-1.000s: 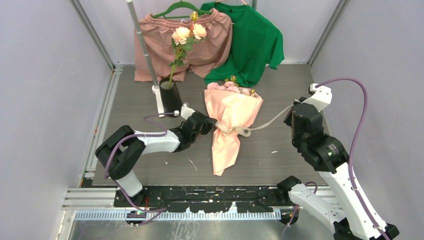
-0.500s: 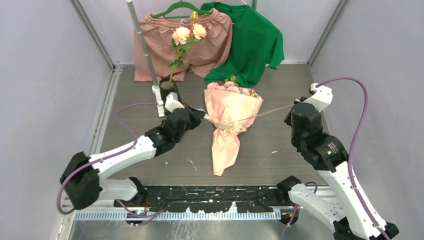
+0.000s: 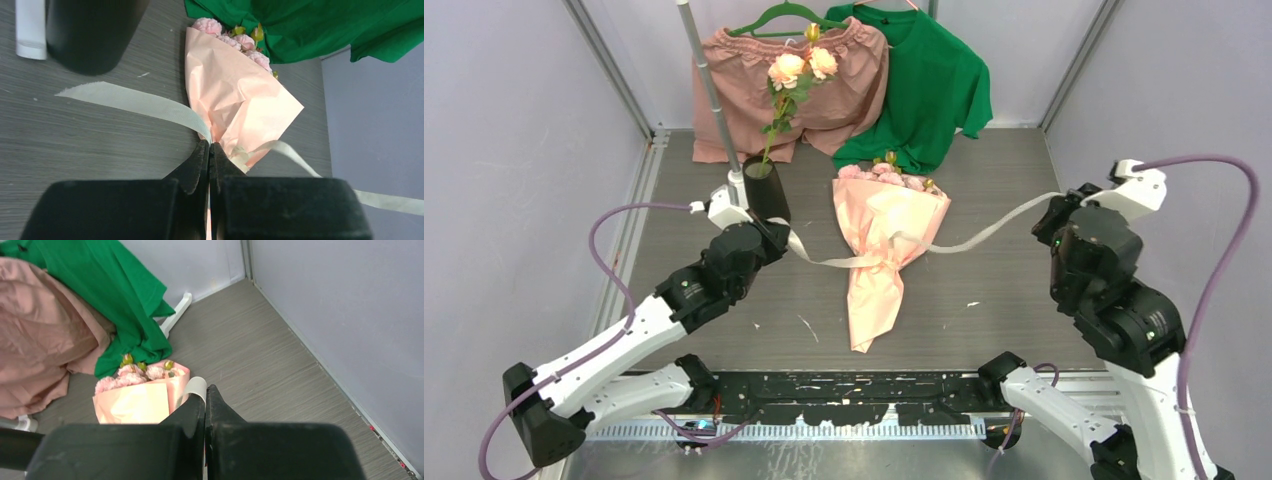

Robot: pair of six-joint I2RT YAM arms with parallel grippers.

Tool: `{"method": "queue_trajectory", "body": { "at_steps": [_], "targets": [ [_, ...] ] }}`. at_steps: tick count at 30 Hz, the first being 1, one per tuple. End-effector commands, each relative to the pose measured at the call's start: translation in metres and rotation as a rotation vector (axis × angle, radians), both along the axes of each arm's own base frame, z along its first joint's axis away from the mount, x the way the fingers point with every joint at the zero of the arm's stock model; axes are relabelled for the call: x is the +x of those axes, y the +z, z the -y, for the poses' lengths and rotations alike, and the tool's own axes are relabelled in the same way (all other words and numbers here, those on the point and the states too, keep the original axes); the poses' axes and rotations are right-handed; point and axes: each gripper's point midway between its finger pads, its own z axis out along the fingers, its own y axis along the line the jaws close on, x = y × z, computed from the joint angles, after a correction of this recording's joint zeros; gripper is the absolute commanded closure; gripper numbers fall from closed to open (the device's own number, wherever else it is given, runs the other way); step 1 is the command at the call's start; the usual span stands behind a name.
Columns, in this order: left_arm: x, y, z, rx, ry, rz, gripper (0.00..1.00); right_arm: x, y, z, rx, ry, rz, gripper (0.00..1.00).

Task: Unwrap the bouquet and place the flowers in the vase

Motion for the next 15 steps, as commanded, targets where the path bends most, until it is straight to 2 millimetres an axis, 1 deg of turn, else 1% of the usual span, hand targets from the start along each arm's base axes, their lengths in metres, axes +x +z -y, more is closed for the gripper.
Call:
{"method": "queue_trajectory", "body": {
  "at_steps": [1, 7, 9, 11, 12, 13, 14, 15],
  "targets": [
    [-0.007, 0.030, -0.027, 0.081, 0.037, 0.052, 1.00, -0.020, 0.026, 0.023, -0.017, -0.071, 0.054, 0.99],
    [-0.022, 0.043, -0.062, 0.134, 0.095, 0.079, 1.00, -0.041, 0.039, 0.045, -0.054, -0.134, 0.074, 0.99],
    [-0.025, 0.049, -0.068, 0.133, 0.105, 0.093, 1.00, -0.044, 0.040, 0.048, -0.058, -0.138, 0.078, 0.99],
    [-0.027, 0.050, -0.069, 0.131, 0.097, 0.094, 0.99, -0.042, 0.035, 0.044, -0.062, -0.122, 0.065, 0.99],
    [-0.027, 0.048, -0.068, 0.135, 0.091, 0.090, 0.95, -0.039, 0.030, 0.041, -0.065, -0.112, 0.051, 0.93],
    [-0.027, 0.046, -0.067, 0.139, 0.086, 0.085, 0.90, -0.033, 0.023, 0.037, -0.070, -0.101, 0.033, 0.78],
    [-0.026, 0.041, -0.064, 0.153, 0.075, 0.073, 0.81, -0.028, 0.016, 0.033, -0.069, -0.093, 0.024, 0.60],
    [-0.025, 0.037, -0.059, 0.165, 0.058, 0.063, 0.68, -0.024, 0.008, 0.030, -0.072, -0.088, 0.010, 0.40]
  ]
}}
